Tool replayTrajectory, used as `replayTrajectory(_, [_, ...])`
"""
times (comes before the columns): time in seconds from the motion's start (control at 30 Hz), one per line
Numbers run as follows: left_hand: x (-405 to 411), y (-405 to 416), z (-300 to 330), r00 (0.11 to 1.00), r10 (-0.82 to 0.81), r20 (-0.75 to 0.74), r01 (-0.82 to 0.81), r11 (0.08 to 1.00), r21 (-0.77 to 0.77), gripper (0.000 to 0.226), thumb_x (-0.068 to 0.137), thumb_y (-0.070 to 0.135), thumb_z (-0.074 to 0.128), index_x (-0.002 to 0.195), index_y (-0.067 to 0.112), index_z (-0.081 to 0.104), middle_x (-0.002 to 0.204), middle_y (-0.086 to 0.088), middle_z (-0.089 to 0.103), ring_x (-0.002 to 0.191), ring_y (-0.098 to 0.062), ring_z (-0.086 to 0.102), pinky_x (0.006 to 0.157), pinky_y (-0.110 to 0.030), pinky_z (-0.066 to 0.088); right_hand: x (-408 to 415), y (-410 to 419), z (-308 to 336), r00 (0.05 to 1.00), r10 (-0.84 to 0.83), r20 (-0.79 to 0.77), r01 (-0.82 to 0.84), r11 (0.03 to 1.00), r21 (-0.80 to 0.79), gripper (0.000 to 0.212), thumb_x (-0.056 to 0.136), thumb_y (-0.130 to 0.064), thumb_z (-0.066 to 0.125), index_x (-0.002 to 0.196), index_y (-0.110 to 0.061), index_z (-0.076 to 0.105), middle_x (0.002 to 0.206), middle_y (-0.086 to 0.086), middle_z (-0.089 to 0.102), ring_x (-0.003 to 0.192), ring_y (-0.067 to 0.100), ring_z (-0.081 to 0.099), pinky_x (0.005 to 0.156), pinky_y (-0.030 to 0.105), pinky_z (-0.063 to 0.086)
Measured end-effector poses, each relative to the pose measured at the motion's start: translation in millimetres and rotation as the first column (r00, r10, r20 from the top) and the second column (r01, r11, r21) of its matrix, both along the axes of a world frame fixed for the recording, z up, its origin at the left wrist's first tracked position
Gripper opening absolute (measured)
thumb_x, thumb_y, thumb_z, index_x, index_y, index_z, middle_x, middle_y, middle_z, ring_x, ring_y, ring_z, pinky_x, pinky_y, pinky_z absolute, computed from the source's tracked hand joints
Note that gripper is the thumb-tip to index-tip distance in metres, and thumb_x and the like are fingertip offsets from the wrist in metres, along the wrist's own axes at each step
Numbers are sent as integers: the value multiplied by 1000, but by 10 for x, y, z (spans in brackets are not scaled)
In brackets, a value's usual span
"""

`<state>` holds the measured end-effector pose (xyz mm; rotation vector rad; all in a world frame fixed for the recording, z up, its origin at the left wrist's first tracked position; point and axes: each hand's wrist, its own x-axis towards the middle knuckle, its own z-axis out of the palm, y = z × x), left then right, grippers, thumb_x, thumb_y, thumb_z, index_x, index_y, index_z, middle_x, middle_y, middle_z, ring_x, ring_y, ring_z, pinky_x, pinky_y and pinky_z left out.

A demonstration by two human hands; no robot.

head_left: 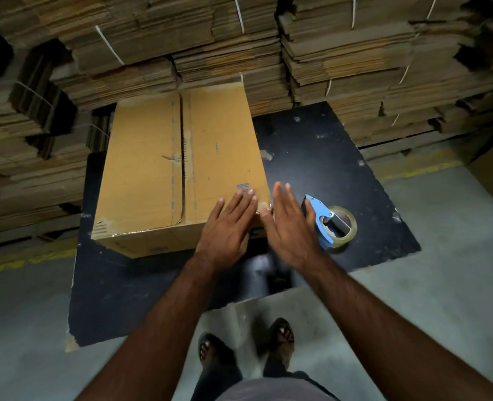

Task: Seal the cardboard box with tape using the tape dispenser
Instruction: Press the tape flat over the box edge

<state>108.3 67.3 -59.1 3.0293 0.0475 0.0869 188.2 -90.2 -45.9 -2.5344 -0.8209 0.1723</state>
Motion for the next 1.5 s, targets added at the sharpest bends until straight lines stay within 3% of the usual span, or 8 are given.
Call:
replayTrajectory(0.13, [28, -9, 30, 1000, 1, -14, -2, 999, -46, 79, 82, 28, 38, 158, 16, 21, 166, 0, 13, 153, -18, 11, 122, -48, 19, 40, 205, -65, 942, -83, -326, 69, 996, -57, 70, 103, -52, 16, 157, -10, 4, 166, 0, 3, 150, 7, -9, 120, 47, -7])
replayTrajectory(0.33, [172, -185, 85, 999, 9, 37, -7, 998, -67, 63, 102, 44, 25, 158, 15, 21, 166, -1, 13, 153, -16, 10, 123, -45, 13, 84, -159, -129, 933, -86, -348, 139, 982, 130, 81, 92, -58, -2, 157, -11, 13, 165, 5, 6, 152, 18, 1, 122, 48, 1])
replayTrajectory(0.5, [461, -411, -82, 995, 96, 35, -98, 991, 89, 64, 104, 46, 34, 156, 10, 26, 164, -8, 20, 152, -25, 18, 121, -46, 20, 86, -174, -86, 732, -173, -659, 512, 778, 364, 56, 107, -38, 24, 151, -6, 33, 159, 7, 30, 148, 14, 24, 122, 35, 14])
replayTrajectory(0.77, [394, -385, -15, 998, 68, -3, -68, 997, 21, 97, 89, 41, 67, 158, 5, 9, 166, -12, 5, 153, -26, 4, 123, -41, 8, -272, -119, 131, 731, -127, -670, 514, 748, 420, 52, 106, -41, 27, 151, -18, 36, 157, -5, 35, 143, 5, 30, 115, 18, 17])
replayTrajectory(1.0, [-73, -106, -84, 992, -45, 119, 50, 998, -42, 76, 90, 22, 68, 154, 9, 30, 163, -9, 22, 152, -22, 16, 123, -44, 16, -503, 321, 172, 701, -186, -688, 557, 747, 364, 54, 105, -45, 29, 156, -25, 24, 158, -1, 33, 143, 17, 33, 115, 26, 25])
replayTrajectory(1.17, [-69, -17, -41, 992, -97, 82, 103, 991, -82, 88, 76, 14, 75, 153, 8, 32, 161, -10, 28, 150, -24, 23, 122, -44, 20, -223, 519, 87, 711, -352, -608, 619, 724, 304, 35, 104, -34, 32, 127, -20, 55, 126, 9, 64, 115, 30, 58, 91, 29, 40])
replayTrajectory(1.3, [-62, -1, 36, 993, -114, 41, 118, 988, -97, 94, 72, 7, 71, 155, 7, 27, 163, -10, 24, 151, -24, 21, 123, -41, 15, -15, 426, 26, 616, -319, -720, 598, 784, 165, 58, 102, -53, 22, 128, -19, 61, 132, 12, 61, 124, 30, 54, 105, 33, 37])
replayTrajectory(1.5, [-57, 75, 86, 987, -161, 22, 162, 973, -162, 95, 74, 5, 68, 157, 9, 22, 165, -8, 19, 152, -24, 17, 123, -42, 17, -120, 276, -30, 438, -236, -867, 855, 407, 321, 75, 89, -69, 28, 106, -10, 71, 121, 4, 68, 123, 22, 59, 112, 43, 38])
